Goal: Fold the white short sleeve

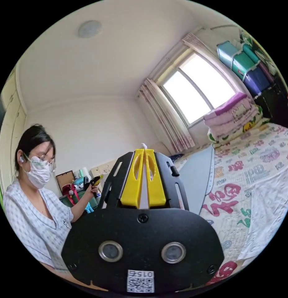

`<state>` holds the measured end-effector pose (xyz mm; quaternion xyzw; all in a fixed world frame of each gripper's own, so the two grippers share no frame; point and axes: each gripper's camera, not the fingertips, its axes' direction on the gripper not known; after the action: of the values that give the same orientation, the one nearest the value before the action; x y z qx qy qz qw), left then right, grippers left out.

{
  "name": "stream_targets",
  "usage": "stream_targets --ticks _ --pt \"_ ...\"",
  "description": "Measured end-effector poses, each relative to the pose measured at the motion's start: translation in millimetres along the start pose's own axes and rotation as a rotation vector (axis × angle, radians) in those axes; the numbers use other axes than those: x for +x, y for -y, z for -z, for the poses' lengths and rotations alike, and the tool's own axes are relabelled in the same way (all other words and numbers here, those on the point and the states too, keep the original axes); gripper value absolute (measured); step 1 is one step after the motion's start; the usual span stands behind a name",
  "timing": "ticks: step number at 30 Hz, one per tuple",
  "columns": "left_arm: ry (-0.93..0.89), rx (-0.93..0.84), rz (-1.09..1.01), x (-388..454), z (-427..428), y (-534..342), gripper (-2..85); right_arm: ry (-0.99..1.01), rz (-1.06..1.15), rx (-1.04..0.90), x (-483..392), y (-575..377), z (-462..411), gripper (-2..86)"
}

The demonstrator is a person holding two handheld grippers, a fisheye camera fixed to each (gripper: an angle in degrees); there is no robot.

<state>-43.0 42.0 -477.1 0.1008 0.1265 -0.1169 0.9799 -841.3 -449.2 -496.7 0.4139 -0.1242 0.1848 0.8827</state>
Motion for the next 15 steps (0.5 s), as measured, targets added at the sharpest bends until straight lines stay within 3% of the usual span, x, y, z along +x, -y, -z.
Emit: stream_targets --ticks 4,7,10,15 --pt "0.293 -0.137 -0.034 -23.9 -76.9 -43.2 1.9 -0.335 -0.193 -0.187 138.1 -83.8 -99.1 0.5" --pt "0.387 -0.17 0.023 -42.5 -126.2 -65.0 4.7 -0.441 -0.323 -0.262 236.6 -145.0 -146.8 2.1" --pt "0.361 -0.112 0.03 -39.6 -123.4 -73.2 8.7 -0.534 -0.447 -0.223 307.2 -211.4 -152.0 4.7" --pt "0.196 -0.265 -0.263 -15.9 -109.2 -113.5 9.5 -0.403 -0.184 -0.36 352.7 -326.7 -141.7 2.5"
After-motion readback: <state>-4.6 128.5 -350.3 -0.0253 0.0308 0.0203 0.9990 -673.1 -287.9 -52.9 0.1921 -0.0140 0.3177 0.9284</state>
